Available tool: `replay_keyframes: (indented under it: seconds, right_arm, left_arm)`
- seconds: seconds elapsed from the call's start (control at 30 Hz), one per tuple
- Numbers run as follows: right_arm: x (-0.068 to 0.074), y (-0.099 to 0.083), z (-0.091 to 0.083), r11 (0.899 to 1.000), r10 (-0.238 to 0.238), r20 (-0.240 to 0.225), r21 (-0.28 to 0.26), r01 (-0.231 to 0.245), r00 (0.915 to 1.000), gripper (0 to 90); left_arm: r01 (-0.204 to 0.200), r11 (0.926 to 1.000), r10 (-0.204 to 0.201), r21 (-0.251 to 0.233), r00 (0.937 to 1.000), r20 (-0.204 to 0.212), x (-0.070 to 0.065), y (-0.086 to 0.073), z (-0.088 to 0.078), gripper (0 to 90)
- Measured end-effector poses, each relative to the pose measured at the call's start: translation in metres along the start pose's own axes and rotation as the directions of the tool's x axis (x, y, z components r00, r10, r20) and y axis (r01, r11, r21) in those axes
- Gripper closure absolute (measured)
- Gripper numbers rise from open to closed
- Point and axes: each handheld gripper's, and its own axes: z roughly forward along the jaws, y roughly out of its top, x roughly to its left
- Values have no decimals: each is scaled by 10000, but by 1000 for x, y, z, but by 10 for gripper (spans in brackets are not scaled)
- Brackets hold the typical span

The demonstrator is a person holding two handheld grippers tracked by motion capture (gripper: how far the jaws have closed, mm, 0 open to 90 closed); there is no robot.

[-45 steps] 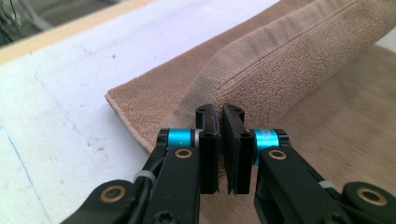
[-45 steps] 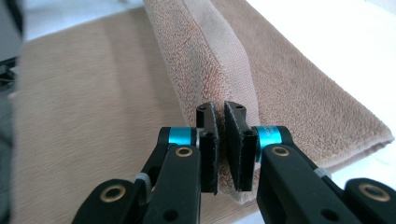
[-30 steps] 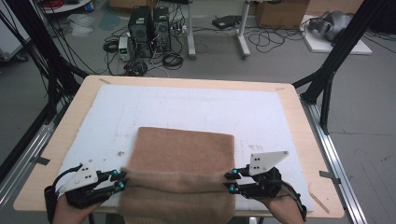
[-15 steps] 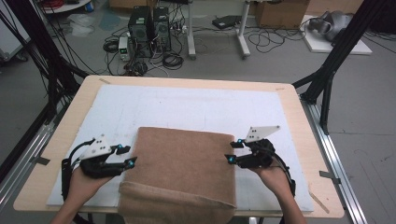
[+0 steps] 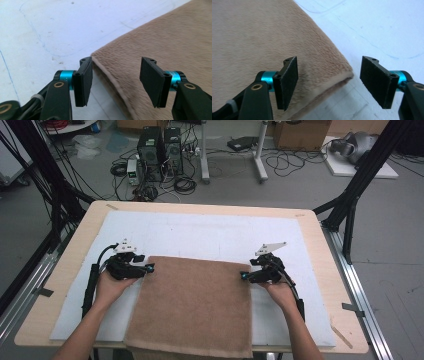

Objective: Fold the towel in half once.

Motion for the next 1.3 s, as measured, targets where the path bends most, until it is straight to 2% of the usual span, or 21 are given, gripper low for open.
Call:
replay_keyframes:
  seconds: [0.1, 0.23, 0.27, 0.33, 0.37, 0.4, 0.43, 0.47, 0.5, 0.53, 0.6, 0.7, 0.8, 0.93, 1.03, 1.07, 1.1, 1.13, 1.17, 1.27, 1.3]
  right_arm:
    - [-4, -2, 5, 9997, 133, -45, 185, -132, 9999, 288]
    - [-5, -4, 12, 9991, 137, -204, 410, -129, 9997, 325]
    - [-6, -4, 12, 9993, 128, -232, 366, -120, 9996, 381]
    - [-7, -4, 12, 9997, 60, -602, 246, -45, 9982, 571]
    - [-7, -3, 13, 9998, 9, -903, 182, 8, 9959, 667]
    - [-6, -2, 15, 9998, -97, -1154, 173, 117, 9933, 753]
    - [-5, -1, 17, 9996, -233, -1219, 100, 247, 9923, 778]
    - [-5, 1, 17, 9996, -215, -1233, 170, 238, 9921, 795]
    - [-7, 3, 18, 9995, -162, -1291, 245, 195, 9915, 805]
    - [-8, 7, 17, 9994, -62, -1213, 334, 103, 9926, 812]
    - [-10, 15, 14, 9994, -266, -884, 211, 286, 9957, 818]
    - [-12, 38, 3, 9988, -465, -457, -187, 457, 9979, 820]
    - [-17, 67, -9, 9973, -659, -146, -347, 653, 9977, 821]
    - [-25, 106, -26, 9933, -837, 346, -770, 862, 9959, 821]
    - [-29, 131, -37, 9905, -1062, 820, -789, 1127, 9910, 816]
    - [-32, 135, -39, 9892, -1094, 890, -884, 1173, 9900, 802]
    - [-37, 139, -38, 9908, -935, 766, -904, 1003, 9927, 730]
    - [-39, 139, -36, 9928, -766, 740, -862, 829, 9943, 627]
    - [-41, 138, -33, 9948, -546, 820, -813, 613, 9951, 579]
    - [-42, 127, -22, 9987, -149, 464, -473, 171, 9988, 456]
    - [-39, 123, -19, 9993, -148, 440, -324, 163, 9989, 456]
  left_arm:
    - [-24, 9993, 37, 384, 9994, -341, 3, 2, 11, 432]
    - [139, 9963, -123, 851, 9997, -192, 7, 5, 24, 430]
    - [142, 9940, -125, 1084, 9998, -162, 7, 3, 28, 431]
    - [187, 9954, -177, 936, 9998, -118, 8, 3, 29, 435]
    - [78, 9960, -88, 893, 9999, 100, 8, 3, 28, 462]
    - [61, 9961, -82, 878, 9997, 242, 8, 3, 28, 577]
    - [60, 9961, -92, 878, 9993, 362, 7, 4, 27, 694]
    - [7, 9961, -31, 879, 9996, 273, 6, 5, 27, 772]
    - [42, 9957, -57, 930, 9999, 160, 5, 7, 27, 826]
    - [10, 9949, -13, 1007, 10000, 32, 5, 9, 26, 835]
    - [-37, 9969, 64, 786, 9994, -339, 6, 16, 23, 842]
    - [206, 9998, -210, -53, 9967, -787, 12, 35, 10, 847]
    - [306, 9970, -380, -709, 9936, -1062, 19, 60, -7, 848]
    - [202, 9881, -399, -1523, 9910, -1275, 27, 98, -32, 848]
    - [38, 9867, -261, -1624, 9904, -1354, 30, 113, -38, 844]
    - [34, 9890, -265, -1479, 9877, -1543, 32, 114, -37, 831]
    - [133, 9901, -363, -1398, 9859, -1631, 33, 114, -35, 777]
    - [335, 9920, -526, -1217, 9861, -1575, 35, 112, -33, 691]
    - [432, 9929, -584, -1104, 9887, -1380, 37, 108, -31, 632]
    - [290, 9949, -394, -964, 9934, -1074, 36, 92, -27, 604]
    - [294, 9958, -384, -864, 9938, -1047, 35, 87, -26, 599]
